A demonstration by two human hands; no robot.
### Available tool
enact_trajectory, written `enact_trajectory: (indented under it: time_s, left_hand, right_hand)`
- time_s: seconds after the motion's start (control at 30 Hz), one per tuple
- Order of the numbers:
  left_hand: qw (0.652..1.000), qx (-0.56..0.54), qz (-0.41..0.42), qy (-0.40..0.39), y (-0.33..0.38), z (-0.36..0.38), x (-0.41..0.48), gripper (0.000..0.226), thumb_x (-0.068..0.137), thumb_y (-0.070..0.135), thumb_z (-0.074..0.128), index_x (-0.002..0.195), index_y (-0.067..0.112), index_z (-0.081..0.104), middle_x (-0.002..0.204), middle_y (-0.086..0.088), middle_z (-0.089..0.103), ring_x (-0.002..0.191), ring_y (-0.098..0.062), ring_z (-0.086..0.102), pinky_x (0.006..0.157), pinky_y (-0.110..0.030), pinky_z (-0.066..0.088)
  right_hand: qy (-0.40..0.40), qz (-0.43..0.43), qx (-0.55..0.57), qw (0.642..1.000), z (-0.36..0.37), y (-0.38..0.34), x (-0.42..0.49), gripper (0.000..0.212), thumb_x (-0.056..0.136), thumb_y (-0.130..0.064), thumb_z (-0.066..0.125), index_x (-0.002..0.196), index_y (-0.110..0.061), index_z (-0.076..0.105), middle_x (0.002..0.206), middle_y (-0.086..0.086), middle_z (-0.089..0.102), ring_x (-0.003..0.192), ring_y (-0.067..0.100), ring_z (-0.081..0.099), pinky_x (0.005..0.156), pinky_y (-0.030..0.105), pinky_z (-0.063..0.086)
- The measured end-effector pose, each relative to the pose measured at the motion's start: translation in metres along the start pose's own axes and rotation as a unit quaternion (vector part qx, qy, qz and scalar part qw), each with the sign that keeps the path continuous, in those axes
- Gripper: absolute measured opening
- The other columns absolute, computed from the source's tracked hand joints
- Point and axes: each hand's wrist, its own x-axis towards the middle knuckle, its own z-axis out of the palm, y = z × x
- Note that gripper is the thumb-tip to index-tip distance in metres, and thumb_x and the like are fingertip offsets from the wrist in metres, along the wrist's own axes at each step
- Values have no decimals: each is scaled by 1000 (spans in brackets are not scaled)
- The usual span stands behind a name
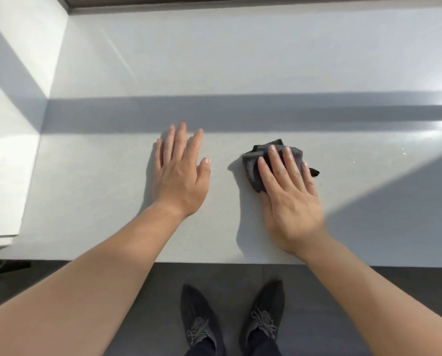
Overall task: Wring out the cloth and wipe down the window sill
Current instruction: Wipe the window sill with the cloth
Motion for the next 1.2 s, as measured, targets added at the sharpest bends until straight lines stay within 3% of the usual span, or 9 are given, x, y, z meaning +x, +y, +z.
enact_trajectory:
  time_s: [0.13, 0.3, 0.37, 0.57, 0.73, 0.8, 0.87, 1.0, 1.2]
  left_hand:
    - [998, 51, -14, -30, 4, -2, 0, 64, 96, 47, 20, 157, 31, 11, 168, -2, -4, 153, -18, -14, 121, -46, -13]
    - [998, 50, -23, -37, 8, -5, 3, 64, 94, 46, 23, 156, 32, 17, 168, -2, 1, 153, -18, -11, 122, -47, -10]
    - [997, 53, -21, -42, 12, -6, 2, 64, 95, 46, 23, 157, 32, 16, 168, -2, -1, 153, -17, -12, 122, -47, -9]
    - [998, 26, -31, -58, 19, -16, 4, 64, 90, 47, 27, 152, 32, 24, 167, -2, 2, 152, -16, -13, 120, -49, -15]
    - [999, 24, -27, -1, 30, -22, 26, 38, 86, 37, 44, 122, 27, 49, 137, -15, 37, 146, -31, 12, 119, -52, -16]
    - [999, 12, -26, 31, 35, -22, 42, 31, 86, 37, 43, 111, 23, 54, 123, -13, 44, 142, -33, 23, 120, -50, -10]
    - [999, -4, -22, 45, 38, -21, 61, 32, 87, 35, 45, 112, 18, 56, 124, -14, 46, 142, -32, 26, 122, -49, -5]
    - [999, -10, 11, 37, 27, -11, 104, 42, 91, 29, 50, 130, 14, 49, 150, -17, 34, 150, -32, 12, 123, -44, -4]
    - [999, -28, 33, 22, 15, -9, 164, 54, 91, 27, 46, 144, 16, 41, 161, -17, 23, 153, -27, 5, 123, -37, -7]
  right_hand:
    - [23, 197, 8, 980, -21, 30, 43, 59, 103, -28, 35, 159, -21, 21, 169, 5, 5, 155, 27, -5, 124, 52, 1]
    - [-19, -35, 6, 999, -9, -23, 64, 58, 101, -30, 33, 158, -24, 23, 168, 3, 11, 155, 28, -3, 123, 56, 4]
    - [-32, -64, 15, 997, -15, 0, 71, 57, 102, -29, 33, 157, -24, 25, 168, 1, 11, 155, 25, -2, 124, 53, 4]
    - [10, 182, 16, 983, -36, 61, 126, 58, 102, -27, 31, 158, -20, 19, 169, 7, 3, 155, 29, -8, 122, 56, -2]
    - [-17, -49, 21, 998, -23, 14, 111, 55, 101, -29, 36, 155, -27, 30, 168, 5, 15, 155, 29, 1, 123, 56, 4]
    - [-27, -76, 27, 996, -28, 33, 119, 54, 100, -26, 37, 154, -29, 33, 168, 1, 16, 155, 26, 2, 124, 52, 4]
    - [-20, -16, 19, 999, -33, 59, 146, 55, 100, -25, 36, 154, -30, 32, 168, -2, 12, 155, 23, 0, 124, 48, 1]
    - [-10, 178, 15, 984, -34, 66, 210, 57, 102, -30, 31, 158, -32, 20, 169, -1, 0, 155, 25, -10, 124, 50, -5]
    - [-38, -36, 9, 999, -16, 29, 217, 57, 101, -28, 31, 156, -38, 22, 169, -8, 3, 155, 19, -6, 125, 45, -3]
